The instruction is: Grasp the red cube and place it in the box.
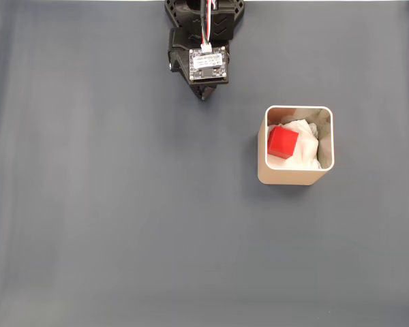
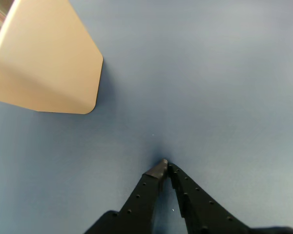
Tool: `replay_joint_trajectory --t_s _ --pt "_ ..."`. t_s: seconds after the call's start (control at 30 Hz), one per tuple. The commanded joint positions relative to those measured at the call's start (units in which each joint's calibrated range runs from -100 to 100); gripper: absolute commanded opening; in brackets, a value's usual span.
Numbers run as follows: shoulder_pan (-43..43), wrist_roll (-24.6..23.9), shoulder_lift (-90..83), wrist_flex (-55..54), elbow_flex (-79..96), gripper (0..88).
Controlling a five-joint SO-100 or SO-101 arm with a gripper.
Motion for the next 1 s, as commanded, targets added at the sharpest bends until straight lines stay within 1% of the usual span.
replay_joint_trajectory --t_s 0.0,0.23,0.97 --pt "0.47 -0.34 -0.18 1.3 0.55 0.8" --pt "0.47 -1.03 -0.18 1.14 0.55 0.8" --pt "0.47 -0.93 -0.18 1.14 0.55 0.8"
